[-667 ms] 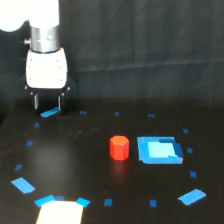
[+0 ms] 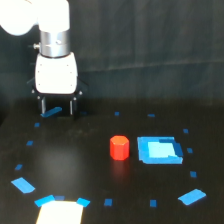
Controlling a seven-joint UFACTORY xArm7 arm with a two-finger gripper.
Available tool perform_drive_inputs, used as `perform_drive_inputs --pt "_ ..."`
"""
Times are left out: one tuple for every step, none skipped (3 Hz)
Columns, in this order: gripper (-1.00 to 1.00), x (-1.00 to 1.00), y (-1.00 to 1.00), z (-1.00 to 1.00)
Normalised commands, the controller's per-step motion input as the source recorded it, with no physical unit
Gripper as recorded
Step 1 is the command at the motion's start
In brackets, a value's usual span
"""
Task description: Pick up the red object from the table
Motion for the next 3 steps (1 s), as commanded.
perform_drive_inputs --pt "0.28 1.00 -0.90 -0.37" --pt "0.99 0.97 -0.92 -0.14" --pt "0.96 0.94 -0.97 -0.05"
